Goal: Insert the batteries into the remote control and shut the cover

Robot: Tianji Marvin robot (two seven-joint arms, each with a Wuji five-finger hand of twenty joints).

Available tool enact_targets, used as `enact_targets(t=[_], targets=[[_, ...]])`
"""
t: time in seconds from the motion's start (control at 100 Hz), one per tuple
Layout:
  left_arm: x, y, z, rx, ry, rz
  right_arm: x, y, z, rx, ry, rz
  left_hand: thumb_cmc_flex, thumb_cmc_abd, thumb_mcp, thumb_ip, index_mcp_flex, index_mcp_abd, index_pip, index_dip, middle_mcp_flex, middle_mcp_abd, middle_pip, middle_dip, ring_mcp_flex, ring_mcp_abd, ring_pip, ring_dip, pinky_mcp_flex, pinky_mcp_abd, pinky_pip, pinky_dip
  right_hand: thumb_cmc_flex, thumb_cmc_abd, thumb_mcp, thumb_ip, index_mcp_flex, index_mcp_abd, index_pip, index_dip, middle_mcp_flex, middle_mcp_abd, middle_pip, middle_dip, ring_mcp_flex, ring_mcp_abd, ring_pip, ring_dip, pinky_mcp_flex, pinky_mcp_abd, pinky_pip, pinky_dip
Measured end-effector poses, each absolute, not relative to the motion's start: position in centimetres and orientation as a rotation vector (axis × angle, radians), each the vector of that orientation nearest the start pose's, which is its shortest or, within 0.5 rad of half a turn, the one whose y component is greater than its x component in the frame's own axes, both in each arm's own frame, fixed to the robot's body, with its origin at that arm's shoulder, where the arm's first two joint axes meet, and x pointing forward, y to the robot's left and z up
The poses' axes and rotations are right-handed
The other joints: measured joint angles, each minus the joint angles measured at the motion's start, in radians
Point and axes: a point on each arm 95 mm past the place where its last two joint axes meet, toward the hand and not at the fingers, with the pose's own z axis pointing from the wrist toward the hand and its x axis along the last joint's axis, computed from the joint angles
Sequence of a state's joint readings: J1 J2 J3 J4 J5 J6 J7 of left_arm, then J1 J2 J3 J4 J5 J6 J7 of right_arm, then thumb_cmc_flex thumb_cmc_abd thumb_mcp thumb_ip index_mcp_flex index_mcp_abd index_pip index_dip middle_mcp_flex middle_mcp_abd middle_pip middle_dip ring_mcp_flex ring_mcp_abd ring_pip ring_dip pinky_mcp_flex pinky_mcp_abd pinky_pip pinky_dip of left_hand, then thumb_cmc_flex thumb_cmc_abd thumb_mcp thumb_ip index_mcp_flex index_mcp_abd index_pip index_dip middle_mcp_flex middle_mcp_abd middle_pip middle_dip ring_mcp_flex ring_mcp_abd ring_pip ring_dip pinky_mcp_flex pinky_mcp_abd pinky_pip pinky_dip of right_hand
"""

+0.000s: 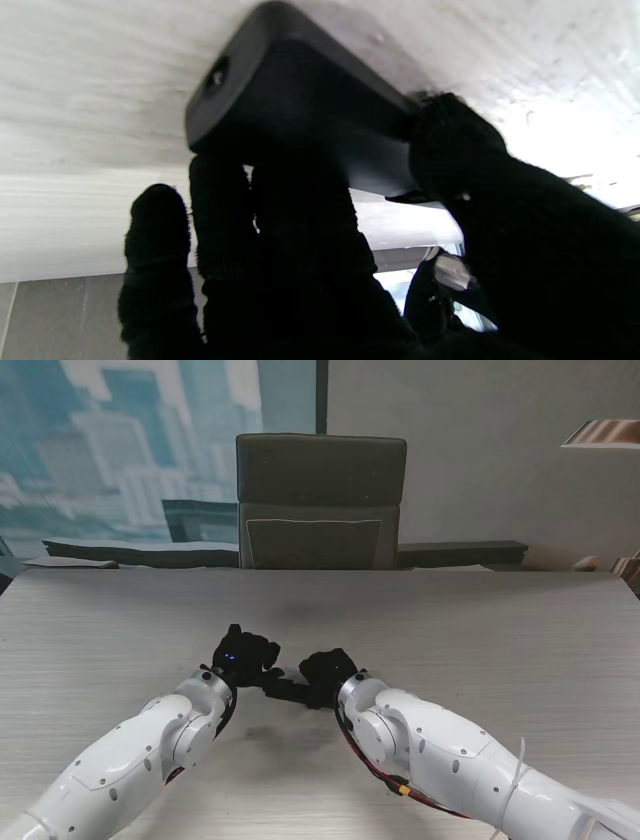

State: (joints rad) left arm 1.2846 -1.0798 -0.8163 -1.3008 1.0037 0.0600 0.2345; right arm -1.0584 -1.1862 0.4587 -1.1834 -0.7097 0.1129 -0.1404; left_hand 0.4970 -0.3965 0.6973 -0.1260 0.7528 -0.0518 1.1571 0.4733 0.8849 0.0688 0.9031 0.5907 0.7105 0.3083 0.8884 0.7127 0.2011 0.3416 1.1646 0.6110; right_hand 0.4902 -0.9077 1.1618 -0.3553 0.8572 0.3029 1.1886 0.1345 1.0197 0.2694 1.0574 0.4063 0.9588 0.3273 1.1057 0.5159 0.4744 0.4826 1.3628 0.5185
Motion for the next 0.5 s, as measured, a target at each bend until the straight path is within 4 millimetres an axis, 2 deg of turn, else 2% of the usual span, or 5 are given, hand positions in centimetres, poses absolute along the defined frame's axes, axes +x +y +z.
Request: enact_targets(t=[0.04,0.1,0.17,0.5], targets=[[43.31,-4.87,-37.13,-0.998,1.639,-1.428,43.37,14.45,-38.89,1.125,1.848,1.513,-0.022,0.027,-0.002,0.002,0.014,0.0,0.037,0.028,0.019,-0.002,0.041,0.028,0.016,0.001,0.028,0.022,0.01,0.002,0.012,0.01,0.0,0.0,0.0,0.0,0.0,0.0,0.0,0.0,0.0,0.0,0.0,0.0,0.0,0.0,0.0,0.0,0.0,0.0,0.0,0.0],[43.53,-4.78,-37.29,-1.036,1.651,-1.396,43.36,14.45,-38.89,1.126,1.847,1.513,-0.044,0.054,-0.013,0.022,0.034,0.0,0.064,0.104,0.03,-0.003,0.077,0.064,0.018,0.01,0.04,0.044,0.011,0.009,0.021,0.021,0.0,0.0,0.0,0.0,0.0,0.0,0.0,0.0,0.0,0.0,0.0,0.0,0.0,0.0,0.0,0.0,0.0,0.0,0.0,0.0],[43.69,-4.63,-37.51,-1.077,1.663,-1.356,43.35,14.44,-38.89,1.126,1.846,1.513,-0.059,0.057,-0.024,0.027,0.052,0.003,0.091,0.17,0.045,-0.003,0.112,0.087,0.033,0.017,0.055,0.055,0.013,0.011,0.025,0.023,0.0,0.0,0.0,0.0,0.0,0.0,0.0,0.0,0.0,0.0,0.0,0.0,0.0,0.0,0.0,0.0,0.0,0.0,0.0,0.0],[43.87,-4.51,-38.06,-1.11,1.708,-1.313,43.33,14.43,-38.89,1.128,1.844,1.513,-0.087,0.056,-0.091,0.027,0.053,0.004,0.092,0.196,0.038,-0.012,0.11,0.096,0.032,0.018,0.049,0.064,0.011,0.012,0.032,0.023,0.0,0.0,0.0,0.0,0.0,0.0,0.0,0.0,0.0,0.0,0.0,0.0,0.0,0.0,0.0,0.0,0.0,0.0,0.0,0.0]])
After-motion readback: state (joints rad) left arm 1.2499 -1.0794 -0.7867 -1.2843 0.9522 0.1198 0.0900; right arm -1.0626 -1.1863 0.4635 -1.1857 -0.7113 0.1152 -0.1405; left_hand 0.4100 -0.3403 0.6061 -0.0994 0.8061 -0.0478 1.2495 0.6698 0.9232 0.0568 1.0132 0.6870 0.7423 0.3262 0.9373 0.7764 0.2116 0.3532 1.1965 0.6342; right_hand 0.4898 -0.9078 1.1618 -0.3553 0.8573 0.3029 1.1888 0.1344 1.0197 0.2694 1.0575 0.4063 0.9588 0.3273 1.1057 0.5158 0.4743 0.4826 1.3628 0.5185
